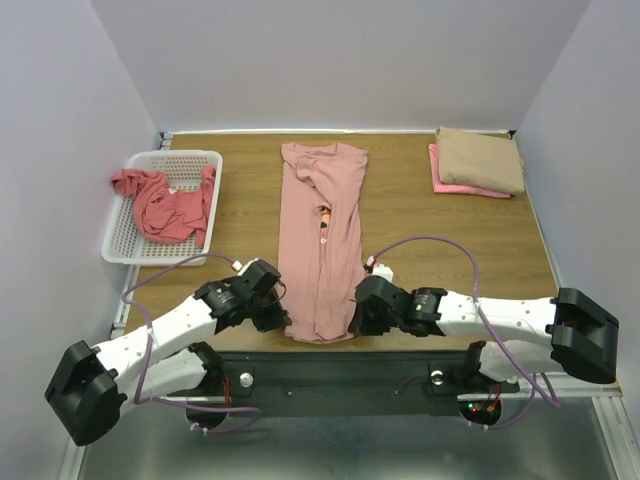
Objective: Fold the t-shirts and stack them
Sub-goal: Fold the tshirt
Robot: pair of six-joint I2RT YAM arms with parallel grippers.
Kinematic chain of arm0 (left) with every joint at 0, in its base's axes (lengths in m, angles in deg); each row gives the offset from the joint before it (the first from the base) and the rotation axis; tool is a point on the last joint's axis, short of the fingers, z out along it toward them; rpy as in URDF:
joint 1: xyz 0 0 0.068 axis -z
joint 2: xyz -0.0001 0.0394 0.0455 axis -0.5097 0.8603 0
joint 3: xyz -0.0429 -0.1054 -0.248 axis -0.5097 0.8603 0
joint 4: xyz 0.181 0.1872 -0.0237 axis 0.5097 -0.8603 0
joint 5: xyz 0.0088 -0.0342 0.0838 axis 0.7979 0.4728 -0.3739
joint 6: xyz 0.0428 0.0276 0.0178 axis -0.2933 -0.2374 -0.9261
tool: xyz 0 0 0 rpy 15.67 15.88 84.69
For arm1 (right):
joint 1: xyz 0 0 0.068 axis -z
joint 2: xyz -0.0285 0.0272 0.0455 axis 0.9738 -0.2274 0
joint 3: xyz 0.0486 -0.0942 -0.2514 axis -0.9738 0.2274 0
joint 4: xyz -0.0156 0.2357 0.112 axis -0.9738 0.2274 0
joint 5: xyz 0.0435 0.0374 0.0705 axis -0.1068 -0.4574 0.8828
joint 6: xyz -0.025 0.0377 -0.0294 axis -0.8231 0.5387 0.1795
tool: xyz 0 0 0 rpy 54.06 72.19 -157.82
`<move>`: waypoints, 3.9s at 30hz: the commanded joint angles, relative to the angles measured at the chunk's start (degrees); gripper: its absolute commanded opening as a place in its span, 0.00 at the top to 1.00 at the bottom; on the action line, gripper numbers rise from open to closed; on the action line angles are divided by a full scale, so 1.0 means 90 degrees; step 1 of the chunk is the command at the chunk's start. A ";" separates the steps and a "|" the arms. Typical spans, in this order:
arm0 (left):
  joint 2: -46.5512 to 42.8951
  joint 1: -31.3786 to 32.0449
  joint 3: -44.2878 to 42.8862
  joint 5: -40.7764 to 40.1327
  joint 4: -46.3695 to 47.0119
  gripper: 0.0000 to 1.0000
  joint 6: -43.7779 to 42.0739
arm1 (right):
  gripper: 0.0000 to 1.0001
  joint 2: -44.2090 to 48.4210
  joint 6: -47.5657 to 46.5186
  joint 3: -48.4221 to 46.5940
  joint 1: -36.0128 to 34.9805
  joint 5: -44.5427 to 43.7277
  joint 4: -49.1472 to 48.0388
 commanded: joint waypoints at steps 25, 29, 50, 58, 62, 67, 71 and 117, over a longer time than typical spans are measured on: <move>0.3957 -0.2274 -0.4543 -0.0274 0.0753 1.00 -0.2533 | 1.00 -0.2464 -0.2419 -0.3865 0.2945 0.0221 0.0132; 0.4610 -0.2469 -0.5041 -0.0175 0.0724 1.00 -0.2709 | 1.00 -0.2884 -0.2565 -0.4245 0.3248 0.0367 0.0122; 0.6516 -0.2987 -0.6663 0.0040 0.0470 0.98 -0.3266 | 0.95 -0.4438 -0.2800 -0.5389 0.4020 0.1100 0.0132; 0.6517 -0.3066 -0.7014 -0.0038 0.0294 0.29 -0.3432 | 0.52 -0.4575 -0.2907 -0.5613 0.4118 0.1441 0.0132; 0.6107 -0.3066 -0.6810 -0.0116 0.0284 0.02 -0.3471 | 0.32 -0.4282 -0.2995 -0.5497 0.4118 0.1783 0.0132; 0.4869 -0.3066 -0.5281 -0.0145 0.0615 0.02 -0.3325 | 0.00 -0.3649 -0.3102 -0.4922 0.4089 0.1920 0.0122; 0.4126 -0.3066 -0.4166 0.0030 0.0996 0.02 -0.3179 | 0.00 -0.3432 -0.3297 -0.4569 0.3836 0.1979 0.0122; 0.0842 -0.3066 -0.1390 -0.0312 0.0431 0.01 -0.2700 | 0.00 -0.6451 -0.4694 -0.8837 0.3161 -0.0648 0.0044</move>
